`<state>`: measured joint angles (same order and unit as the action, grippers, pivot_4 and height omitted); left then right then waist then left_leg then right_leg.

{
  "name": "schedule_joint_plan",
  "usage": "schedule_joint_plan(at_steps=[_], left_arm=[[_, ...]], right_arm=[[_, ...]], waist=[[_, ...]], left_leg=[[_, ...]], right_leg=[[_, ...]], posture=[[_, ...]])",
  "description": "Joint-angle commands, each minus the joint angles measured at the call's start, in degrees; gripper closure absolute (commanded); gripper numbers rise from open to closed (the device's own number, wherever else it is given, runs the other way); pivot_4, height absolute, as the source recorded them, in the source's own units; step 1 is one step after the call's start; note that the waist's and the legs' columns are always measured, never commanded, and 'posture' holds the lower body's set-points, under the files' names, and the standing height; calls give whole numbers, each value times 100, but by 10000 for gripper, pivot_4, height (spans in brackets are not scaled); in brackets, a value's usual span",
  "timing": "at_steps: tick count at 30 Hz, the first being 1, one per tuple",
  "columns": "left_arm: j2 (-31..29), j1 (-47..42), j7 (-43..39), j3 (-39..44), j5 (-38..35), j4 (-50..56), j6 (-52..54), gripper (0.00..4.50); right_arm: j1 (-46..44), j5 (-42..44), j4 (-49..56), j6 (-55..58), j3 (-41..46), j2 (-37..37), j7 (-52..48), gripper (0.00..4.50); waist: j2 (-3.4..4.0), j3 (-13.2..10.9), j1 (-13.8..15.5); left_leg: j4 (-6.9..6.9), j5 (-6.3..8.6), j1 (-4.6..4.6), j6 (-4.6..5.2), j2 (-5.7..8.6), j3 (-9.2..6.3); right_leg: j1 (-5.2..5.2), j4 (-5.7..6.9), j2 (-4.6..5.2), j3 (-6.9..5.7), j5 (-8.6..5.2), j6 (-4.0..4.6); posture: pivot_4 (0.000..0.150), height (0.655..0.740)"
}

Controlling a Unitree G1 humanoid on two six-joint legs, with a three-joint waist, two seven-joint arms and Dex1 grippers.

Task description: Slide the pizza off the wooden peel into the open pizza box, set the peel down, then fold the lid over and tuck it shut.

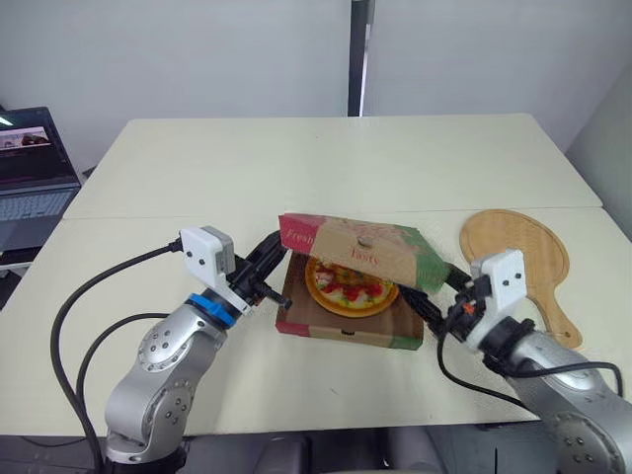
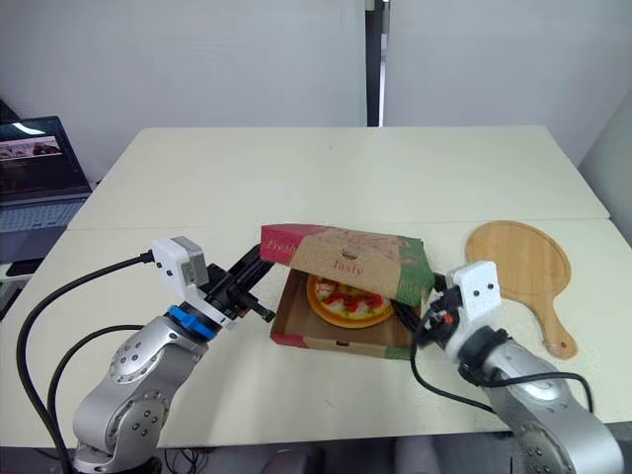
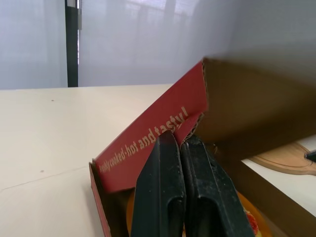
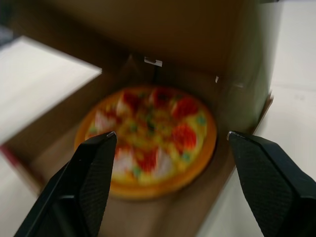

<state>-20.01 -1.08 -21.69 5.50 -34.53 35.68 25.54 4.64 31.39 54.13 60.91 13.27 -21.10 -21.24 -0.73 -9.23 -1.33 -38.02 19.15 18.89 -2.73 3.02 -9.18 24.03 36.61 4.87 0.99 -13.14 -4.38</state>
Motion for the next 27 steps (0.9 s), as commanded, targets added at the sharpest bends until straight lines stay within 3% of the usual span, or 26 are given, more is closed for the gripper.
schedule_joint_plan(at_steps=[1, 6, 9, 13, 18, 26, 27], left_arm=[[1, 26, -54, -19, 73, 150, -180, 45000], [4, 46, -86, 5, 122, 80, -250, 45000], [8, 61, -100, 3, 153, 43, -289, 45000], [16, 90, -99, -21, 185, 37, -330, 45000], [14, 121, -128, -39, 233, -9, -392, 45000], [22, 353, -248, 97, -24, 123, -408, 45000], [-25, 421, -288, 138, -102, 165, -363, 40854]], right_arm=[[272, 607, -116, -217, 850, -619, -806, 6111], [252, 1266, -667, -324, 1785, -1371, -1366, 6111], [-456, 1295, -1206, -517, 2012, -1529, -1071, 11742], [-1369, 1316, -1593, -546, 1777, -1558, -696, 25648], [-2403, 1090, -2052, -713, 843, -1713, -733, 43516], [-2750, 1038, -2274, -870, 20, -1770, -1060, 44696], [-2761, 1026, -2301, -892, -6, -1776, -1082, 45000]], waist=[[1, -9, 19], [-7, -24, 58], [-5, -31, 59], [-1, -35, 77], [4, -38, 113], [4, -38, 135], [4, -39, 136]], left_leg=[[0, 0, 2, 1, 1, 1], [2, 1, 4, 2, 2, 3], [2, 1, 3, 2, 1, 6], [5, 0, 3, 2, 0, 3], [10, -2, 7, -2, 6, 1], [14, -2, 16, -7, 9, -2], [14, -2, 16, -6, 11, -2]], right_leg=[[0, -1, 1, 0, 0, 0], [-4, -13, 3, -1, 0, -2], [-9, -23, 3, -1, 2, -6], [-15, -37, 2, -5, 8, -5], [-20, -63, 5, -4, 23, 18], [-14, -70, 12, -7, 23, 18], [-14, -70, 14, -6, 23, 18]], posture=[[1500, 7400], [1500, 7400], [1500, 7400], [1500, 7400], [1500, 7400], [1500, 7400], [1500, 7400]])
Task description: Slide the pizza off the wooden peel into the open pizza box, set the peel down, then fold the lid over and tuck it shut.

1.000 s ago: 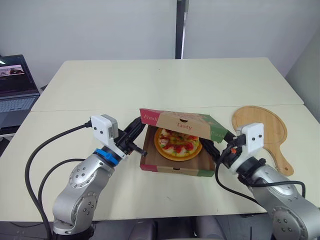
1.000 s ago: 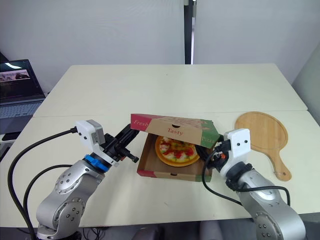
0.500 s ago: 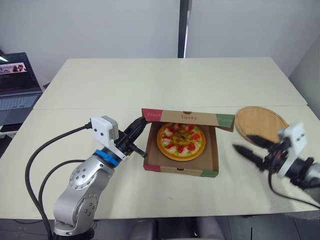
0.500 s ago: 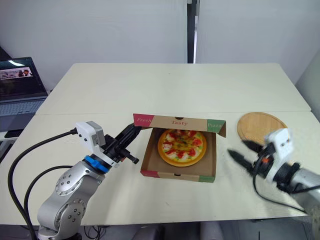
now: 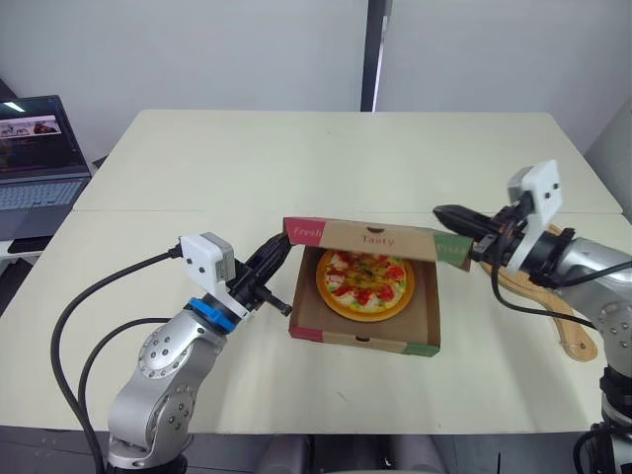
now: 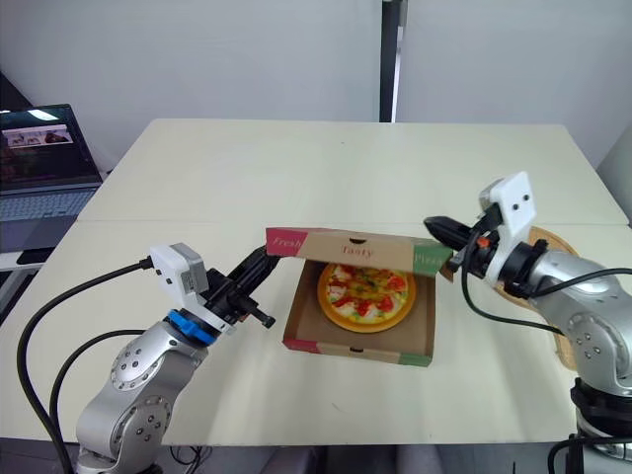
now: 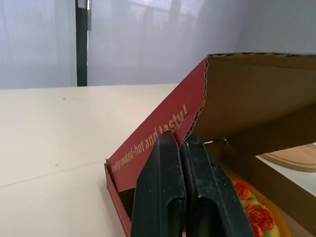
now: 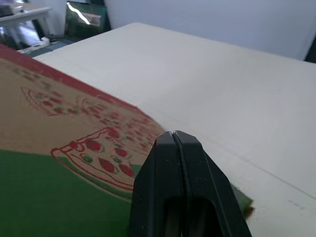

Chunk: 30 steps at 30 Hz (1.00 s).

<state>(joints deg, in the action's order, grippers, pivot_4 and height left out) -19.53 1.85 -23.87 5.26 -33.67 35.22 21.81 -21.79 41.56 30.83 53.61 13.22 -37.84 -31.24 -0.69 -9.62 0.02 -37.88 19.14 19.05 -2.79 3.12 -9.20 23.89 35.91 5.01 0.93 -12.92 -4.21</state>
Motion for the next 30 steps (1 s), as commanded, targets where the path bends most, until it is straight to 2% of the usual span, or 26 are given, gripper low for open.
schedule_joint_plan(at_steps=[1, 8, 13, 17, 20, 23, 25, 30], left_arm=[[-119, 201, -111, 208, -263, 260, 46, 38750], [-489, 686, -271, 650, -708, 398, 247, 15858], [-1111, 617, -553, 1231, -1006, -66, 574, 446], [-1619, 11, -649, 1683, -1468, -808, 1097, 446], [-2131, -691, -1061, 1847, -1861, -1456, 1528, 446], [-2544, -1407, -1591, 1652, -1931, -1896, 1754, 6112], [-2671, -1874, -1850, 1444, -1864, -2105, 1829, 12594], [-2850, -3335, -3104, 180, -1224, -2589, 1717, 29509]], right_arm=[[-124, -5, 3, -185, -17, -115, -106, 45000], [-117, -103, -160, -392, -167, -250, -301, 45000], [-88, -181, -245, -525, -234, -329, -447, 45000], [-88, -239, -297, -599, -294, -361, -535, 45000], [-73, -280, -318, -643, -334, -384, -593, 45000], [-50, -288, -307, -656, -370, -413, -637, 45000], [-31, -286, -295, -659, -386, -435, -670, 45000], [5, -299, -286, -680, -450, -476, -720, 45000]], waist=[[0, -1, -1], [4, -3, -9], [6, -5, -10], [8, -7, -13], [7, -9, -17], [6, -11, -25], [6, -11, -32], [0, -15, -33]], left_leg=[[0, 0, 0, 0, 0, 0], [0, 6, 1, 11, -1, 2], [0, 7, 1, 13, -2, 1], [-1, 12, 1, 23, -2, 0], [-1, 11, 0, 23, -3, -1], [-1, 10, 2, 21, -2, 1], [-1, 5, 5, 11, -2, 1], [-2, 0, 11, 0, 0, -1]], right_leg=[[0, 0, 1, 0, 0, 0], [7, 2, -1, 0, -1, 0], [8, 3, -2, -3, -1, 0], [8, 4, -3, -5, -1, -1], [10, 6, -4, -7, -1, 0], [12, 6, -5, -6, -1, 0], [15, 5, -4, -5, 0, 0], [17, 6, -4, -6, 1, 0]], posture=[[1500, 7400], [1500, 7400], [1500, 7400], [1500, 7400], [1500, 7400], [1500, 7400], [1500, 7400], [1500, 7400]])
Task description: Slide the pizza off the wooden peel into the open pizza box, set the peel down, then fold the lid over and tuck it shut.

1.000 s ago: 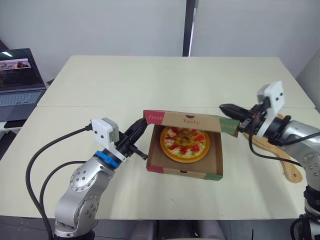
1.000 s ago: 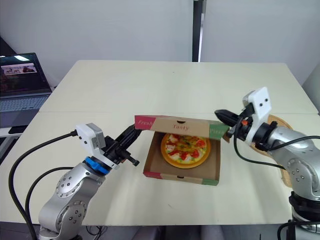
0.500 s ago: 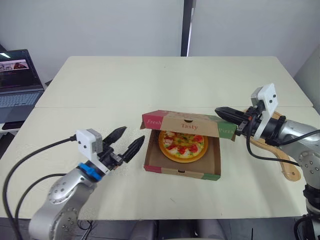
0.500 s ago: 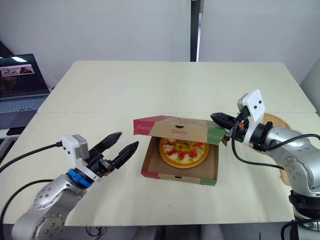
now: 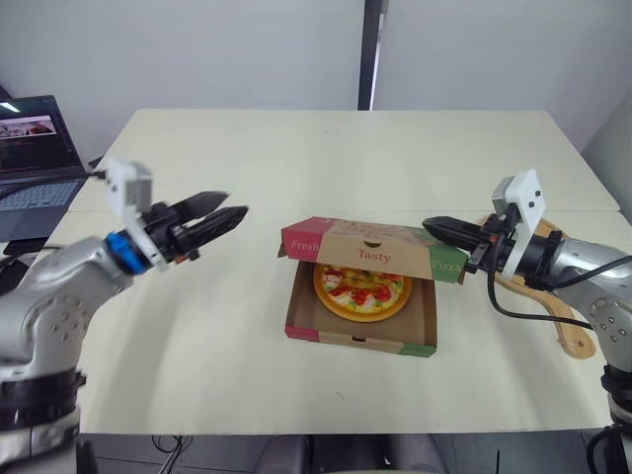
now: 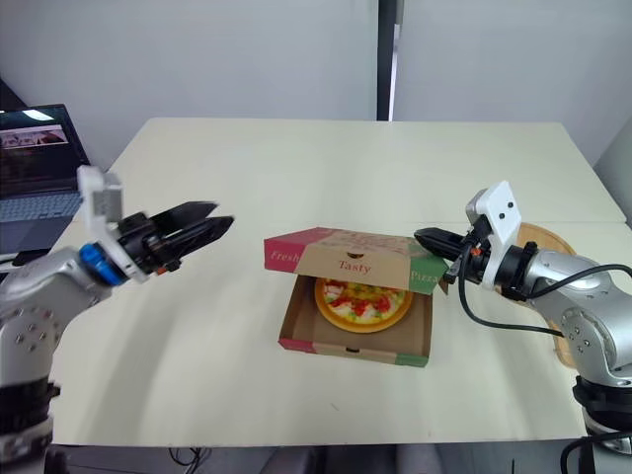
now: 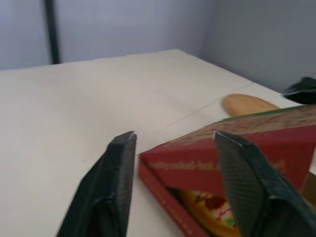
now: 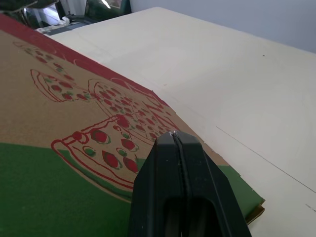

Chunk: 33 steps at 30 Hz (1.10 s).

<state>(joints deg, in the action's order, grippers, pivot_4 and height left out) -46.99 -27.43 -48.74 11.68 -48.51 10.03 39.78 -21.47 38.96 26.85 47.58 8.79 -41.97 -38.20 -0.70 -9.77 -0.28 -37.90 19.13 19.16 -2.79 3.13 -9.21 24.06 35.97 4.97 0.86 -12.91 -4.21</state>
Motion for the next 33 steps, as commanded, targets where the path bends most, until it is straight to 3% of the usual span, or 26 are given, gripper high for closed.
schedule_joint_plan(at_steps=[1, 4, 5, 12, 18, 26, 33], left_arm=[[-59, -638, -802, -687, 352, -142, -81, 32083], [135, -1240, -1319, -1245, 672, -419, -205, 43068], [173, -1386, -1512, -1410, 795, -509, -259, 44630], [376, -1890, -2663, -2337, 1569, -1045, -663, 44630], [496, -2019, -3147, -2571, 2026, -1397, -991, 44630], [673, -2071, -3336, -2464, 2271, -1640, -1159, 44630], [799, -2168, -3422, -2479, 2391, -1733, -1256, 44630]], right_arm=[[-22, -41, 111, -78, -13, -72, -35, 45000], [6, -21, 148, -59, -46, -100, -67, 45000], [16, -15, 162, -57, -59, -106, -74, 45000], [74, -17, 326, -110, -164, -104, -116, 45000], [343, 80, 649, -151, 25, -117, -59, 45000], [1181, -121, 590, -218, 856, -681, -189, 45000], [1748, -414, 615, -542, 443, -752, -427, 45000]], waist=[[1, 0, -9], [0, -3, -41], [-2, -4, -47], [-4, -8, -124], [-7, -15, -126], [-9, -17, -86], [-11, -18, -131]], left_leg=[[1, 0, 0, 0, 2, 0], [2, 0, 3, 0, 2, 2], [2, 0, 5, 0, 2, 0], [-1, 0, 29, 0, 4, -6], [-6, 0, 40, 0, 5, -11], [-15, 0, 52, 1, 10, -17], [-24, -1, 52, 2, 10, -12]], right_leg=[[1, -1, 0, 3, 0, 0], [7, -1, 1, 5, 0, 0], [8, 0, 1, 4, 0, 0], [26, 0, 2, 0, 1, 0], [33, 0, 3, -4, 2, -2], [33, 0, 6, -10, 5, -7], [32, 4, 6, -5, 9, -13]], posture=[[1500, 7400], [1500, 7400], [1500, 7400], [1500, 7400], [1500, 7400], [1500, 7400], [1500, 7400]])
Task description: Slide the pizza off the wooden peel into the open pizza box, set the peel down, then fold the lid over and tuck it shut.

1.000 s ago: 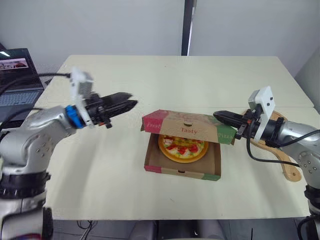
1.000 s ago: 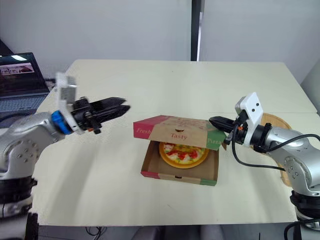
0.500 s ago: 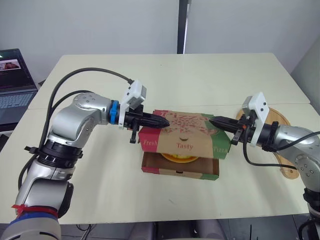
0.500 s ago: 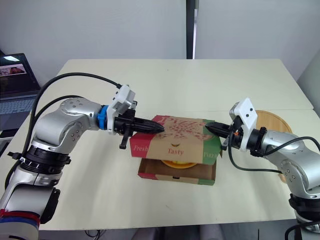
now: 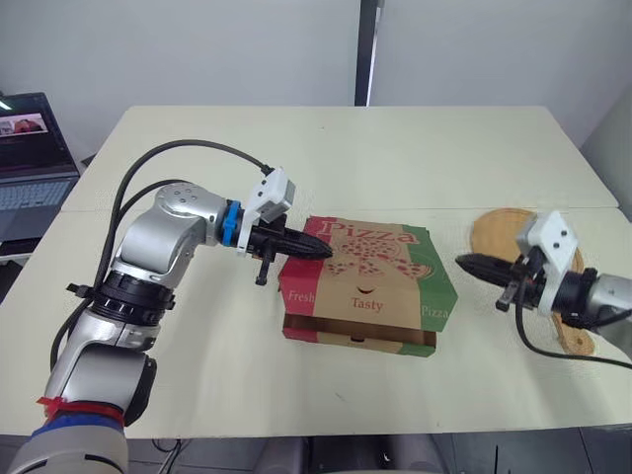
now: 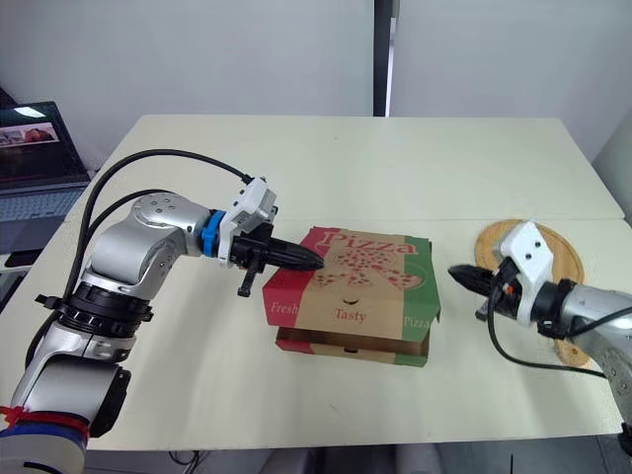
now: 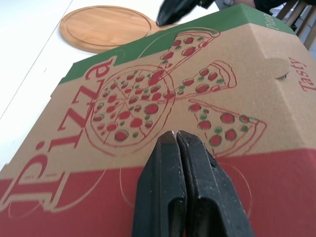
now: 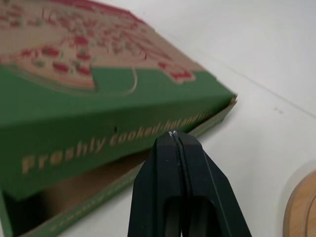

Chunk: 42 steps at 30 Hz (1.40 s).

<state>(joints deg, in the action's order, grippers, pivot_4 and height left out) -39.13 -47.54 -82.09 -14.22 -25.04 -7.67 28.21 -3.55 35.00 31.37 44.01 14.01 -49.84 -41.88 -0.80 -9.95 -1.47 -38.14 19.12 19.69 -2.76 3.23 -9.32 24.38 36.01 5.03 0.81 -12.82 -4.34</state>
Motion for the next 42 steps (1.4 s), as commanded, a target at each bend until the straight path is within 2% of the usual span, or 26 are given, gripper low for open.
schedule_joint_plan(at_steps=[1, 7, 14, 23, 28, 31, 36, 39, 42], left_arm=[[33, -166, -108, 92, 62, 45, -111, 44630], [181, -267, -220, 11, 185, 23, -179, 44630], [299, -309, -428, -162, 363, 32, -240, 44630], [354, -263, -495, -352, 727, -132, -461, 44630], [358, -192, -525, -322, 782, -121, -502, 44630], [341, -141, -534, -309, 790, -99, -525, 45000], [310, -54, -531, -282, 773, -13, -520, 45000], [308, -25, -528, -279, 779, -5, -534, 45000], [327, -28, -516, -279, 776, -1, -527, 45000]], right_arm=[[-77, -6, 186, -177, -170, 93, -45, 45000], [-315, 55, 313, -123, -566, 315, 15, 45000], [-477, 91, 362, -22, -622, 355, 40, 45000], [131, -67, 621, -67, -366, 212, 133, 45000], [789, -82, 720, -152, 314, -90, -135, 45000], [1139, 207, 735, 9, 968, -313, -484, 39270], [1173, 999, 816, 441, 1834, -516, -734, 22187], [954, 1494, 1154, 642, 1726, -650, -723, 12064], [746, 1390, 1479, 524, 1182, -732, -587, 2053]], waist=[[0, 0, -26], [0, 0, -22], [0, 0, -15], [0, 0, -16], [0, 0, 0], [0, 0, 10], [0, 0, 7], [0, 0, 3], [0, 0, 10]], left_leg=[[-1, 0, -1, 0, 0, 1], [-5, -1, -2, 0, 0, -1], [-7, -1, 0, 0, 1, -3], [-10, -1, 0, 0, 2, -1], [-15, 0, 1, 0, 3, -2], [-21, 0, 2, 2, 5, -1], [-40, 3, -1, 7, 4, -1], [-61, 5, 2, 10, 4, -1], [-67, 6, 2, 11, 3, -2]], right_leg=[[0, 1, 0, 2, 0, 0], [-2, 3, 0, 2, 1, -1], [-1, 2, 0, 0, 2, -1], [-1, 5, 0, 2, 3, -2], [-3, 7, 0, 1, 3, -3], [-7, 7, 1, 1, 5, -5], [-19, 9, 0, 1, 8, -12], [-23, 13, 0, 2, 10, -14], [-28, 13, 0, 0, 10, -17]], posture=[[1500, 7400], [1500, 7400], [1500, 7400], [1500, 7400], [1500, 7400], [1500, 7400], [1500, 7400], [1500, 7400], [1500, 7400]])
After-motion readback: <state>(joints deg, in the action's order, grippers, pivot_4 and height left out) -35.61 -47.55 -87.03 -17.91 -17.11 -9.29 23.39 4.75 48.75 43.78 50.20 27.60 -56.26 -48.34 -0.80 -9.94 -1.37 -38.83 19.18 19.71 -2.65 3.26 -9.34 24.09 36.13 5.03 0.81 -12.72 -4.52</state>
